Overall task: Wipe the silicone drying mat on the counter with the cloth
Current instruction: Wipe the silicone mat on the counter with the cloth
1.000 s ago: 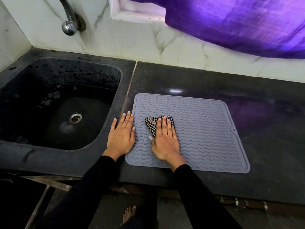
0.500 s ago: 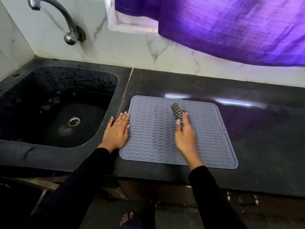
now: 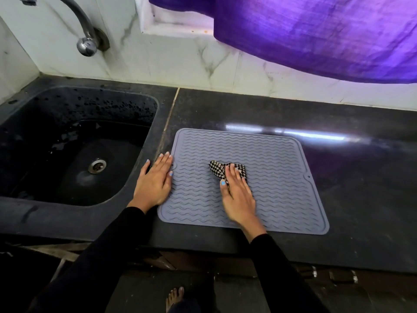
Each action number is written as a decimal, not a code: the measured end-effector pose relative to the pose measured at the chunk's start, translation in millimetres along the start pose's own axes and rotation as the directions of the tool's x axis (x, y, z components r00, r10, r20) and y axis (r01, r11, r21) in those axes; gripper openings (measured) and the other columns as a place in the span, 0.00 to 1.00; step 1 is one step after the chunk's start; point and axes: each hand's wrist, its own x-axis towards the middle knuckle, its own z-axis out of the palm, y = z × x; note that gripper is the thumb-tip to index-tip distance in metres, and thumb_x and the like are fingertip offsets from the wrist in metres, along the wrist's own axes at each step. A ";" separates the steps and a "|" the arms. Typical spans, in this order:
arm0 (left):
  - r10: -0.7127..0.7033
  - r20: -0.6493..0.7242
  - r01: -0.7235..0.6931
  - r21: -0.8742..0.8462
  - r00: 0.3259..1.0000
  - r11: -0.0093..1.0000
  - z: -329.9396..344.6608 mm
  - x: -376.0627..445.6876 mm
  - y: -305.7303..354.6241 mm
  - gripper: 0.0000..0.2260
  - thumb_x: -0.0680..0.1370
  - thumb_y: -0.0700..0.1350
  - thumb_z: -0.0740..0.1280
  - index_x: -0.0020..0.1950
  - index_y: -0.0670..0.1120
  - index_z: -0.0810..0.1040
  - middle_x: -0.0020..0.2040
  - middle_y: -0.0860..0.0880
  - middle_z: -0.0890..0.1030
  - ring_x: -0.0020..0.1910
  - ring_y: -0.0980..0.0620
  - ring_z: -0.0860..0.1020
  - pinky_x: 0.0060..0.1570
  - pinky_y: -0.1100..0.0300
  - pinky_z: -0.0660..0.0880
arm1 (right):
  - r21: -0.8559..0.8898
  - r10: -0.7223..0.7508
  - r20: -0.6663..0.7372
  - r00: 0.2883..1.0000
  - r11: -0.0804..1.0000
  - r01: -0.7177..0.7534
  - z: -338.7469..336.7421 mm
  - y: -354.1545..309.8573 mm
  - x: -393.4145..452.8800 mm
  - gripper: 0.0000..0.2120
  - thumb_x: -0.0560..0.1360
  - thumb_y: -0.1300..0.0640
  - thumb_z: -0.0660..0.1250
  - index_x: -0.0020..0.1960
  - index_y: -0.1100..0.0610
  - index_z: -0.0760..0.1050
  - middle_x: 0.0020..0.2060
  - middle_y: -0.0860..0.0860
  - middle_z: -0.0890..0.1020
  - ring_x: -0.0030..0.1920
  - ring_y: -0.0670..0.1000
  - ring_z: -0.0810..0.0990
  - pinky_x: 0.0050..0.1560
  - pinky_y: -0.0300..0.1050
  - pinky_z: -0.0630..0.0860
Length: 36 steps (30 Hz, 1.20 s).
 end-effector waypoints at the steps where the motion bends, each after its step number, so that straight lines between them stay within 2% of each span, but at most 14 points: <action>1: 0.000 0.000 0.000 -0.007 1.000 1.000 -0.2 0.5 -1.1 0.32 0.74 0.58 0.38 0.76 0.47 0.56 0.76 0.51 0.58 0.74 0.57 0.52 0.72 0.54 0.43 | 0.206 0.075 0.000 0.997 0.976 -0.074 -4.2 -1.2 1.4 0.23 0.82 0.51 0.48 0.75 0.50 0.51 0.74 0.43 0.52 0.72 0.41 0.49 0.72 0.44 0.45; 5: -0.005 -0.012 0.004 -0.020 1.000 1.000 0.7 -0.3 -1.6 0.33 0.74 0.58 0.38 0.75 0.47 0.57 0.75 0.51 0.59 0.75 0.56 0.54 0.72 0.54 0.44 | 0.964 0.380 0.154 0.912 0.143 -0.223 -48.3 4.6 2.1 0.21 0.82 0.52 0.50 0.67 0.64 0.67 0.55 0.58 0.79 0.52 0.52 0.77 0.50 0.42 0.76; 7: -0.007 -0.014 0.007 -0.024 1.000 1.000 1.3 0.6 -1.5 0.33 0.73 0.59 0.38 0.75 0.47 0.58 0.75 0.51 0.59 0.74 0.56 0.54 0.72 0.53 0.44 | 0.991 0.456 0.120 0.882 0.001 -0.135 -68.9 15.6 -3.3 0.21 0.81 0.51 0.50 0.66 0.64 0.67 0.52 0.57 0.79 0.49 0.52 0.77 0.48 0.43 0.76; 11: -0.009 -0.016 0.009 -0.045 1.000 0.999 0.6 0.5 -1.9 0.33 0.73 0.59 0.39 0.75 0.47 0.58 0.75 0.50 0.60 0.75 0.56 0.54 0.72 0.53 0.44 | 0.667 0.346 -0.183 0.920 0.732 -0.142 -70.5 8.4 -23.0 0.23 0.81 0.51 0.50 0.75 0.53 0.54 0.64 0.51 0.72 0.62 0.50 0.71 0.62 0.45 0.71; 14: -0.006 -0.029 0.004 -0.047 1.000 0.999 1.6 1.3 -1.7 0.33 0.73 0.58 0.39 0.75 0.46 0.59 0.75 0.50 0.60 0.74 0.55 0.55 0.72 0.53 0.45 | 0.066 0.138 -0.105 0.985 0.989 -0.132 -28.4 11.9 -26.8 0.26 0.81 0.49 0.47 0.76 0.55 0.45 0.76 0.53 0.51 0.76 0.51 0.50 0.75 0.49 0.48; 16: -0.002 -0.040 0.000 -0.043 0.999 0.999 1.7 1.5 -1.2 0.33 0.74 0.58 0.40 0.75 0.46 0.59 0.75 0.50 0.60 0.74 0.55 0.55 0.72 0.52 0.45 | -0.280 0.053 -0.126 0.991 0.956 -0.087 -0.4 16.9 -28.3 0.31 0.77 0.45 0.37 0.76 0.58 0.45 0.76 0.55 0.47 0.76 0.52 0.45 0.75 0.48 0.41; 20: -0.006 -0.045 0.004 -0.043 0.999 0.999 2.8 1.4 -1.2 0.31 0.75 0.57 0.41 0.75 0.46 0.60 0.75 0.49 0.61 0.74 0.55 0.56 0.72 0.51 0.46 | -0.366 0.028 -0.171 0.985 0.926 -0.090 12.3 19.8 -23.9 0.37 0.71 0.44 0.33 0.76 0.59 0.47 0.76 0.55 0.49 0.76 0.53 0.47 0.75 0.50 0.43; 24: -0.004 -0.046 0.003 -0.038 0.999 0.999 4.0 1.8 -1.4 0.30 0.75 0.56 0.41 0.75 0.46 0.60 0.75 0.50 0.60 0.74 0.55 0.56 0.72 0.51 0.46 | -0.302 0.059 -0.115 0.992 0.949 -0.092 4.1 23.7 -17.0 0.30 0.77 0.45 0.38 0.76 0.55 0.43 0.76 0.50 0.44 0.76 0.47 0.42 0.74 0.46 0.38; 27: -0.003 -0.041 0.001 -0.046 0.999 0.999 3.4 1.4 -2.9 0.31 0.75 0.57 0.41 0.75 0.46 0.60 0.75 0.50 0.61 0.74 0.55 0.56 0.72 0.52 0.46 | 0.043 0.140 -0.054 0.989 0.990 -0.138 -9.8 19.2 -13.9 0.24 0.82 0.51 0.47 0.76 0.51 0.48 0.76 0.46 0.49 0.75 0.44 0.46 0.74 0.43 0.42; 28: -0.001 -0.040 -0.001 -0.050 0.999 0.999 2.7 1.9 -3.1 0.32 0.74 0.58 0.41 0.74 0.46 0.60 0.75 0.49 0.61 0.74 0.55 0.56 0.72 0.52 0.46 | 0.302 0.214 -0.057 0.975 0.935 -0.187 -18.1 19.4 -12.4 0.22 0.82 0.52 0.49 0.75 0.52 0.53 0.75 0.47 0.56 0.74 0.46 0.54 0.74 0.44 0.52; 30: -0.004 -0.039 0.002 -0.056 0.999 0.998 2.9 1.0 -3.6 0.33 0.74 0.58 0.40 0.74 0.46 0.60 0.75 0.49 0.61 0.74 0.54 0.56 0.72 0.52 0.46 | 0.831 0.403 0.062 0.913 0.486 -0.271 -43.3 23.3 -13.2 0.20 0.82 0.53 0.50 0.71 0.57 0.64 0.63 0.53 0.75 0.60 0.51 0.73 0.56 0.42 0.75; 32: -0.008 -0.026 0.006 -0.066 1.000 0.998 3.3 1.3 -2.9 0.33 0.73 0.58 0.40 0.74 0.46 0.61 0.75 0.49 0.62 0.74 0.54 0.56 0.72 0.51 0.46 | 0.980 0.514 0.075 0.854 0.121 -0.159 -67.8 37.6 -16.6 0.21 0.81 0.50 0.50 0.67 0.63 0.67 0.51 0.57 0.81 0.50 0.53 0.78 0.44 0.42 0.79; 34: -0.005 -0.036 0.002 -0.078 0.999 0.997 1.5 1.0 -1.6 0.33 0.73 0.58 0.41 0.74 0.46 0.61 0.74 0.49 0.62 0.74 0.54 0.57 0.72 0.51 0.47 | 0.982 0.607 -0.071 0.792 0.179 -0.050 -88.2 47.8 -21.2 0.20 0.82 0.53 0.50 0.68 0.63 0.66 0.60 0.60 0.77 0.59 0.57 0.76 0.57 0.48 0.75; 36: -0.006 -0.044 0.002 -0.091 0.999 0.996 0.0 0.4 -2.4 0.32 0.73 0.58 0.42 0.74 0.46 0.62 0.74 0.49 0.63 0.74 0.54 0.57 0.72 0.51 0.47 | 0.821 0.544 -0.330 0.771 0.569 -0.050 -97.0 48.6 -28.2 0.20 0.82 0.56 0.50 0.72 0.61 0.61 0.70 0.56 0.67 0.70 0.54 0.66 0.69 0.45 0.63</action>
